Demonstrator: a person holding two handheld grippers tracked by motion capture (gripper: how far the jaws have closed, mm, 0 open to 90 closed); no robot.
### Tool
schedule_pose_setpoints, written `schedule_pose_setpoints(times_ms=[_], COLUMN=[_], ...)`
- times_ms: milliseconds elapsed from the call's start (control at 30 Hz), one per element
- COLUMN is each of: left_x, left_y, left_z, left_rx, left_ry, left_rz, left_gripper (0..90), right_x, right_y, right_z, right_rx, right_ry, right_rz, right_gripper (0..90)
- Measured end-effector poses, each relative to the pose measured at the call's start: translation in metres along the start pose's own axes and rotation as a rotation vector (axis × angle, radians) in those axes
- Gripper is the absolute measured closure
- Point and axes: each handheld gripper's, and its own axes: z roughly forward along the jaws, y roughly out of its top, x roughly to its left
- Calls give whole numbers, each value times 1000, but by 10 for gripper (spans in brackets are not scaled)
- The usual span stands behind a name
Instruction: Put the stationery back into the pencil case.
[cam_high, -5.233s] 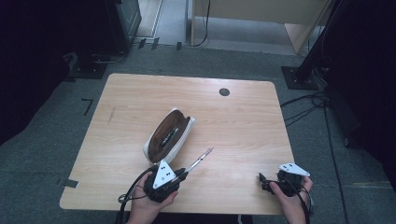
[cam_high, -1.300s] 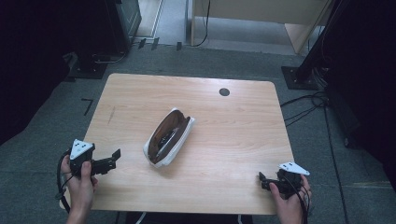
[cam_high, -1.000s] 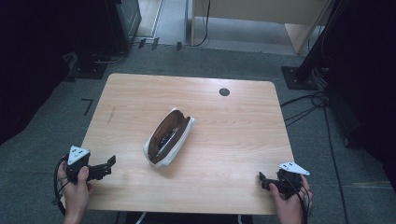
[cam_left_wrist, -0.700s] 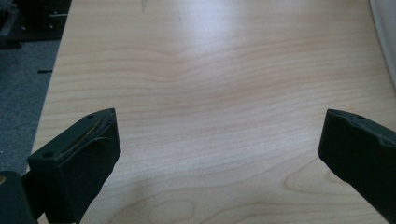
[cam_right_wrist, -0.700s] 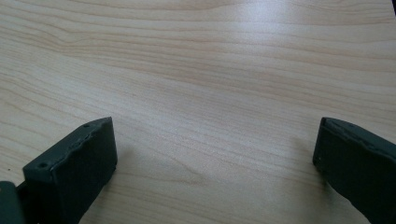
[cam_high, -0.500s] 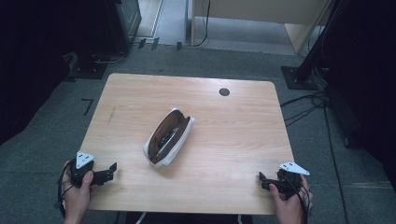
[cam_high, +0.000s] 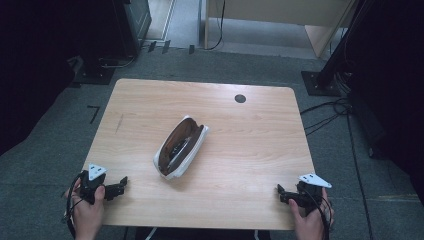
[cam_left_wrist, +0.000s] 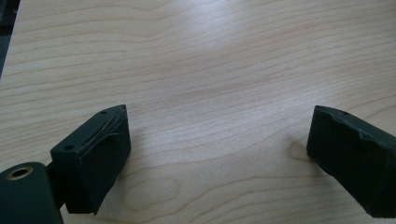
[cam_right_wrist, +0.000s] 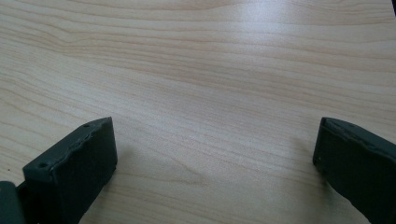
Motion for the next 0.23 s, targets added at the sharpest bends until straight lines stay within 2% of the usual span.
schedule_pose_setpoints(times_ms=[233], left_x=[-1], left_y=[1], left_z=[0], left_rx=[7], left_ry=[7], left_rz=[-5], left_gripper=[50], right_x=[0], right_y=[0], right_z=[0], right_rx=[0], right_ry=[0], right_rz=[0], right_gripper=[0])
